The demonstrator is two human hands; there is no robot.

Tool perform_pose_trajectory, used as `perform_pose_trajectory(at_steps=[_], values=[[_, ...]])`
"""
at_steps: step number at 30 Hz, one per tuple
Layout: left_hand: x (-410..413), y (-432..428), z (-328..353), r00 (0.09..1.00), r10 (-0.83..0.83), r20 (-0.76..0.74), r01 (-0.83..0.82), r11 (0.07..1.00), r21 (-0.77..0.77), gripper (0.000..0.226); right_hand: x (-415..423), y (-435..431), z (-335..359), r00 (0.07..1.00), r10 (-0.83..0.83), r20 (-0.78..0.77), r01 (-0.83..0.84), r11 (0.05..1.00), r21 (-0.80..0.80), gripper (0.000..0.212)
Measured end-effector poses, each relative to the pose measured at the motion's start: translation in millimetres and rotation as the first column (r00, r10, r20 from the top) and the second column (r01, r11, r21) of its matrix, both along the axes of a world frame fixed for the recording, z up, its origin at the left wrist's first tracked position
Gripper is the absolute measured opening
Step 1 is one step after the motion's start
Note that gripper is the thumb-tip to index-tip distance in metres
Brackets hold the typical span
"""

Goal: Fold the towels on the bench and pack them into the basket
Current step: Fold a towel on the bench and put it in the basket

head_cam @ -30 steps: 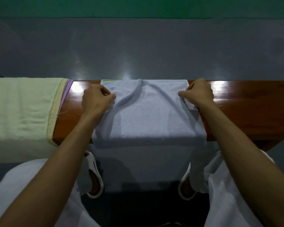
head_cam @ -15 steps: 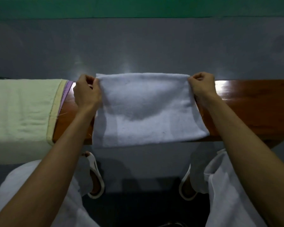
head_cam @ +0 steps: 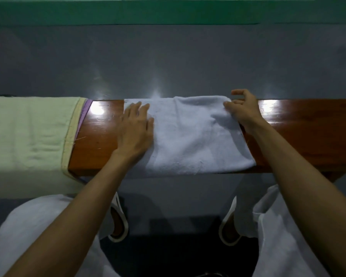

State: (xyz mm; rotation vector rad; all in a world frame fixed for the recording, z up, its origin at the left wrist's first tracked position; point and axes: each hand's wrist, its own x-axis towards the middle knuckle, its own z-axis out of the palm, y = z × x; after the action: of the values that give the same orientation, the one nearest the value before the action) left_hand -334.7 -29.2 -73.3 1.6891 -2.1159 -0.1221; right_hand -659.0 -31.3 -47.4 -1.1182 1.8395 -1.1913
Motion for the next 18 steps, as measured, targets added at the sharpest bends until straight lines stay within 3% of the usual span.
perform_pose_trajectory(at_steps=[4,7,9,12,14,16,18], values=[[6,-6,-13,0.984,-0.083,0.159,0.050,0.978,0.201,0.070,-6,-3,-1,0.986,0.146,0.078,-0.144,0.989,-0.039,0.081],[8,-9,-16,0.976,-0.072,0.205,0.026,0.975,0.220,0.077,-8,-5,-1,0.976,0.158,0.149,-0.153,0.987,-0.042,0.092],[7,-9,-16,0.975,-0.064,0.212,0.016,0.976,0.219,0.079,-10,-5,-5,0.984,0.131,0.118,-0.127,0.991,-0.041,0.096],[7,-8,-14,0.976,-0.062,0.211,0.011,0.972,0.235,0.080,-8,1,-3,0.996,0.068,-0.057,-0.069,0.997,-0.022,0.092],[5,-6,-12,0.981,-0.059,0.184,0.014,0.971,0.240,0.080,1,7,3,0.962,0.002,-0.275,-0.010,1.000,-0.027,0.087],[-1,-3,-11,0.984,-0.082,0.157,0.048,0.976,0.214,0.079,18,16,4,0.837,-0.049,-0.544,0.000,0.996,-0.090,0.082],[-11,1,-10,0.982,-0.139,0.130,0.113,0.975,0.190,0.080,43,26,0,0.709,0.026,-0.704,-0.184,0.972,-0.150,0.079]])
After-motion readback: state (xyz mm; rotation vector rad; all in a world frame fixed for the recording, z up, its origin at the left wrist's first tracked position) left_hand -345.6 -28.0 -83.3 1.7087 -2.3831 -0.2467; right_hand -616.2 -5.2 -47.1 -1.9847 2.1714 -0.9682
